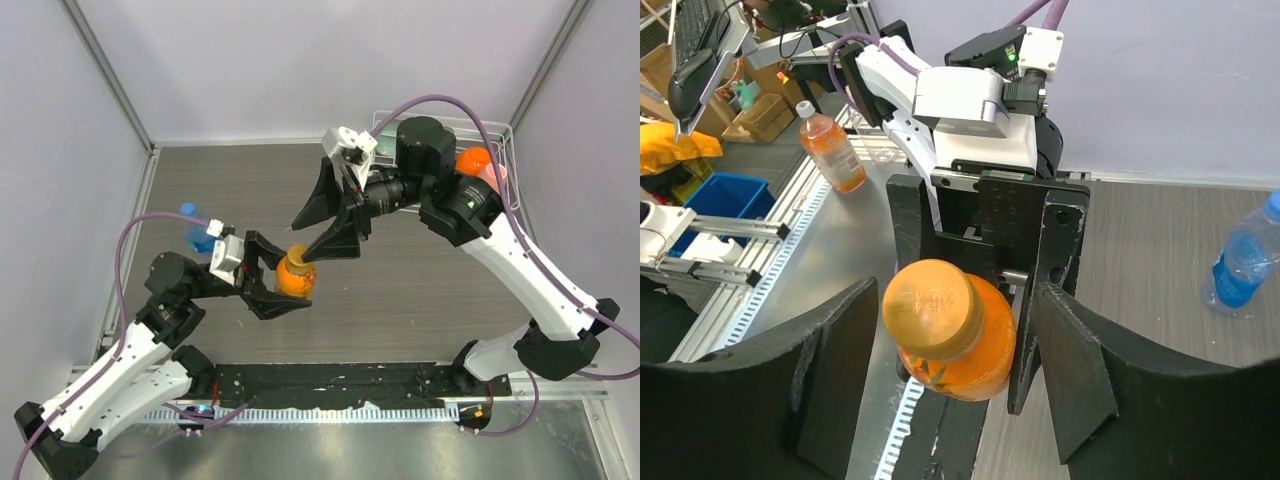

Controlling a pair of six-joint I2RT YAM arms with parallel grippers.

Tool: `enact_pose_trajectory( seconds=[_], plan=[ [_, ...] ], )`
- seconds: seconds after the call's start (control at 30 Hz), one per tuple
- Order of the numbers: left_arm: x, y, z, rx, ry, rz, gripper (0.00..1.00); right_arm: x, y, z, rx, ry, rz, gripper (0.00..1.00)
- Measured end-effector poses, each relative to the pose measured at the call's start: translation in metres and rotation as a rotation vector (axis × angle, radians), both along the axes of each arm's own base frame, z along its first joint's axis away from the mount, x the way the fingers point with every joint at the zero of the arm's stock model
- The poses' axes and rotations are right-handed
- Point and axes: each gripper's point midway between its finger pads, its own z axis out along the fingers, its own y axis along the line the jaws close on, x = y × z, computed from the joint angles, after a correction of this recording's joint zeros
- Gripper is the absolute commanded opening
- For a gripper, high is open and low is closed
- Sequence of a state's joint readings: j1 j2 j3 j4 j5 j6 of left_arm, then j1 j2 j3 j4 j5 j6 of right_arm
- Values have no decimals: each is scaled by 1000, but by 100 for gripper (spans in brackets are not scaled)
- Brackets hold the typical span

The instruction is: Screw on the bottle caps

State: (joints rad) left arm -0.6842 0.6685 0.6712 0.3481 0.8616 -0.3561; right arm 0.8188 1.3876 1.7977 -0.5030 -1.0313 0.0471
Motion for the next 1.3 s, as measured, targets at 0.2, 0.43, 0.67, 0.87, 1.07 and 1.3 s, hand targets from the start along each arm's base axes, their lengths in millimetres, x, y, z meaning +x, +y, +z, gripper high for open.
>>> enact_pose_trajectory(
  seconds=[0.2,0.43,0.67,0.87,1.07,1.3],
  plan=[
    [3,-2,-3,8,19,1,0,1,6,-7,-16,12,17,58],
    [7,-3,-2,2,35,21,0,-5,8,-7,-10,5,38,58],
    [13,-2,0,-10,57,56,0,-4,11,-13,-13,8,36,54],
    [14,-2,2,-18,53,62,0,0,12,-12,-3,-6,16,38],
    [16,-1,4,-25,55,78,0,2,13,-11,6,-17,1,30],
    [22,-1,4,-29,65,109,0,8,12,-12,11,-28,-50,26]
  ],
)
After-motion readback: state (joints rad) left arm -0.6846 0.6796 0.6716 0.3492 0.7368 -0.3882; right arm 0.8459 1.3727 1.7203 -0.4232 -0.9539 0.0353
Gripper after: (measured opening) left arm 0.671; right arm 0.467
